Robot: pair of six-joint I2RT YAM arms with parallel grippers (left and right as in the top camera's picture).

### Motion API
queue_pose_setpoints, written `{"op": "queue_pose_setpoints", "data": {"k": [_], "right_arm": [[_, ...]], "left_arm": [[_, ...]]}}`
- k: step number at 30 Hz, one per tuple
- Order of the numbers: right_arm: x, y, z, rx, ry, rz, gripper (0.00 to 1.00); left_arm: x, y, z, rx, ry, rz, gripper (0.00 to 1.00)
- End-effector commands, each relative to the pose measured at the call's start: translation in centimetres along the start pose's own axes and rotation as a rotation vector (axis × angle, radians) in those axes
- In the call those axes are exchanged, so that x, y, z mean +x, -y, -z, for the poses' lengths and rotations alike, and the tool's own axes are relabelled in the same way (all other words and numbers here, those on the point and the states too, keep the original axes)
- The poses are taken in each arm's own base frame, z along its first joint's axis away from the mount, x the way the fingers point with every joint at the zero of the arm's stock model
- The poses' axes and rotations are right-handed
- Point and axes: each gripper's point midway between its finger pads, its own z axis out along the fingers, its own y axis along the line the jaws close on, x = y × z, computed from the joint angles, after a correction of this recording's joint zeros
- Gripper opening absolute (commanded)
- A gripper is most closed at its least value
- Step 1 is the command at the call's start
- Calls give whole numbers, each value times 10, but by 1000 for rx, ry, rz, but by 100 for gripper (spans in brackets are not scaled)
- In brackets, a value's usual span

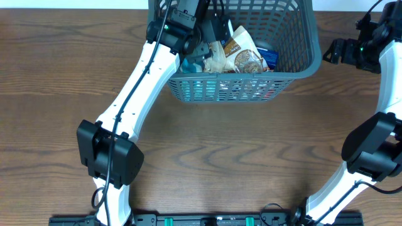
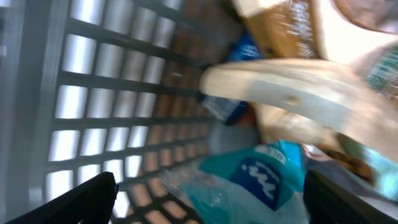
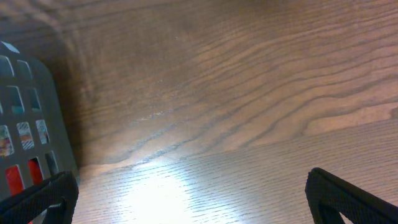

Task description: Pack container

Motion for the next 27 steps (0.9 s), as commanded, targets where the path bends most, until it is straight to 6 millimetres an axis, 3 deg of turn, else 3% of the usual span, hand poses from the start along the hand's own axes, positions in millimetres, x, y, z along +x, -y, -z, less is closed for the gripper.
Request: {"op": "queue_pose_setpoints", "data": {"k": [1, 14, 18, 23, 27], "right_arm": [[-3, 2, 15, 4, 30, 10, 99], [-3, 2, 15, 4, 30, 10, 99], [-2, 2, 15, 4, 27, 9, 99], [-2, 2, 15, 4, 24, 9, 99], [-2, 2, 15, 3, 24, 9, 99]], "left_arm": [[-8, -37, 24, -145, 17, 18, 88], [-12, -51, 32, -197, 45, 33, 91], [-12, -75, 40, -310, 30, 54, 94], [-13, -115, 75, -453, 110, 224, 99], [8, -144, 116, -528, 157, 408, 99]]}}
